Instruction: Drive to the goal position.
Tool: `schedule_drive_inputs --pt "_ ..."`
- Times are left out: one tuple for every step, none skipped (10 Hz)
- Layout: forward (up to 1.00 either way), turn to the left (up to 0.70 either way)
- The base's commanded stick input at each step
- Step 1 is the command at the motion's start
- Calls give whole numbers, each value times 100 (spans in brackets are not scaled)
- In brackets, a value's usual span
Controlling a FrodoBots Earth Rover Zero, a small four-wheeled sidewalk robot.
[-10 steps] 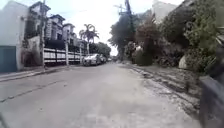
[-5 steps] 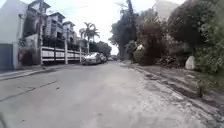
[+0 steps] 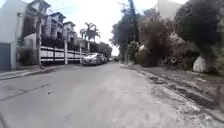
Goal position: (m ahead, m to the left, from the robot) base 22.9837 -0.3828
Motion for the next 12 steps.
schedule_drive_inputs --pt "70 -35" --pt "70 -35" --pt "70 -35" --pt "70 -35" --pt "70 -20" --pt "70 -2" --pt "70 0" --pt "70 0" --pt "70 0" --pt "70 0" --pt "70 0" --pt "70 0"
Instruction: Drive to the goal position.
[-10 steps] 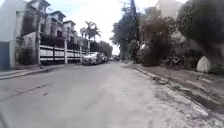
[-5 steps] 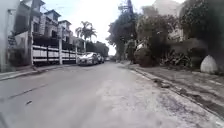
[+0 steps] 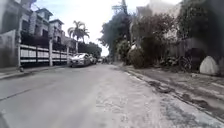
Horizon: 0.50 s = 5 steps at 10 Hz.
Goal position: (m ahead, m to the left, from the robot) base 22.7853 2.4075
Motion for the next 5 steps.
schedule_drive_inputs --pt "70 0" --pt "70 0" --pt "70 0" --pt "70 -7" --pt "70 -32"
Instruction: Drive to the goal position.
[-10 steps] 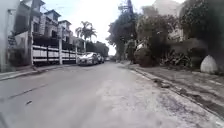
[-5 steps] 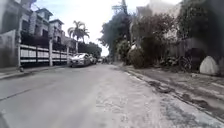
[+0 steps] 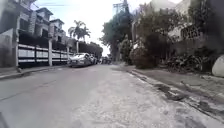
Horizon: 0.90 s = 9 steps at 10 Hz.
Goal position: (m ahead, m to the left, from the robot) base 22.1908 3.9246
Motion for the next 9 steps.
schedule_drive_inputs --pt "70 -35" --pt "70 -35" --pt "70 -35" --pt "70 -35" --pt "70 -35" --pt "70 -35" --pt "70 -28" --pt "70 -13" --pt "70 0"
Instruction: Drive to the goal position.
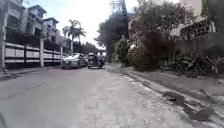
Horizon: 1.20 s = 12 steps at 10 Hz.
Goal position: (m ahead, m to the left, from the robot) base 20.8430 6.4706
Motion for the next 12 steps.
schedule_drive_inputs --pt "70 0" --pt "70 0" --pt "70 0" --pt "70 0" --pt "70 0" --pt "70 0" --pt "70 0" --pt "70 0" --pt "70 0" --pt "70 0" --pt "70 0" --pt "70 0"
